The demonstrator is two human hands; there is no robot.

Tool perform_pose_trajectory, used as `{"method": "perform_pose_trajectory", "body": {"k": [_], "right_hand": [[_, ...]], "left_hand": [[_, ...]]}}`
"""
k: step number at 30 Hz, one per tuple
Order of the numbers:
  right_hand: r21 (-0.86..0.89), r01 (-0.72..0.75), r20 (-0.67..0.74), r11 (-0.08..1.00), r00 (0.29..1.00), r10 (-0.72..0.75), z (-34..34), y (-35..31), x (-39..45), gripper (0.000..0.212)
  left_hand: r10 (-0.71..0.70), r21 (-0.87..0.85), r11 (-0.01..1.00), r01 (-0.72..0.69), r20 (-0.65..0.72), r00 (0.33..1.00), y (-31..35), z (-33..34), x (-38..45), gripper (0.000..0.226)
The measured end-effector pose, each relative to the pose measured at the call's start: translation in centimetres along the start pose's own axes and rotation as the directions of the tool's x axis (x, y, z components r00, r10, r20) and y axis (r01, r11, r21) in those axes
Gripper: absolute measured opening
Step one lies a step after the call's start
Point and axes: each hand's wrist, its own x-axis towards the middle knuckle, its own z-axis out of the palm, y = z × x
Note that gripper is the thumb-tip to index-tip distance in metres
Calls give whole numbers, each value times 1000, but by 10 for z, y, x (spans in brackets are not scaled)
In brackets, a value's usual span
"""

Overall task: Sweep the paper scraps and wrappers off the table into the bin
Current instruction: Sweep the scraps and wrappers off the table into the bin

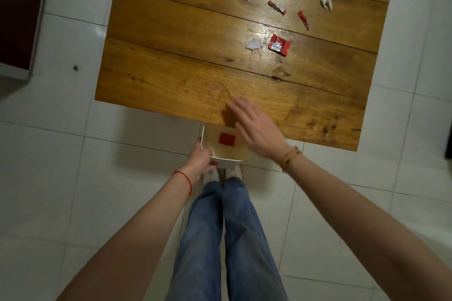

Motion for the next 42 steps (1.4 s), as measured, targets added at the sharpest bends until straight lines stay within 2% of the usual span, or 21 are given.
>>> {"method": "perform_pose_trajectory", "body": {"k": [3, 5, 13, 17, 21, 27, 30, 33, 37, 42], "right_hand": [[-32, -147, -102, 989, 984, 143, -28, 27, 39, 58], [-52, -211, -119, 976, 972, 204, -42, 44, 64, 59], [-116, -231, -32, 966, 973, 228, -44, 58, 101, 61], [-108, -133, -6, 985, 991, 133, -34, 42, 74, 60], [-113, 22, 110, 993, 994, -9, -11, 22, 26, 60], [-76, 143, 206, 987, 970, -125, 28, -3, -39, 63], [-45, 202, 224, 978, 956, -187, 33, -8, -58, 60], [-24, 182, 180, 983, 968, -175, 30, -4, -69, 58], [-23, 31, 36, 999, 999, -30, 11, 17, -64, 59], [-21, -138, -108, 990, 985, 135, -31, 66, -28, 59]], "left_hand": [[13, 20, 1000, -13, 15, 1000, -5, -1, 3, 58], [22, 23, 999, -22, 17, 1000, -8, 0, 6, 60], [34, -5, 999, -34, 8, 999, -10, 3, 8, 60], [37, -6, 999, -37, 5, 999, -10, 6, 5, 58], [31, -3, 1000, -31, -19, 999, -13, 10, -2, 58], [103, 197, 977, -80, -109, 989, -24, 17, -11, 50], [103, 189, 979, -79, -124, 987, -27, 23, -15, 51], [69, 83, 995, -57, -145, 987, -29, 30, -20, 50], [52, 19, 999, -50, -145, 988, -31, 38, -23, 51], [34, -40, 998, -41, -160, 987, -32, 52, -21, 49]]}}
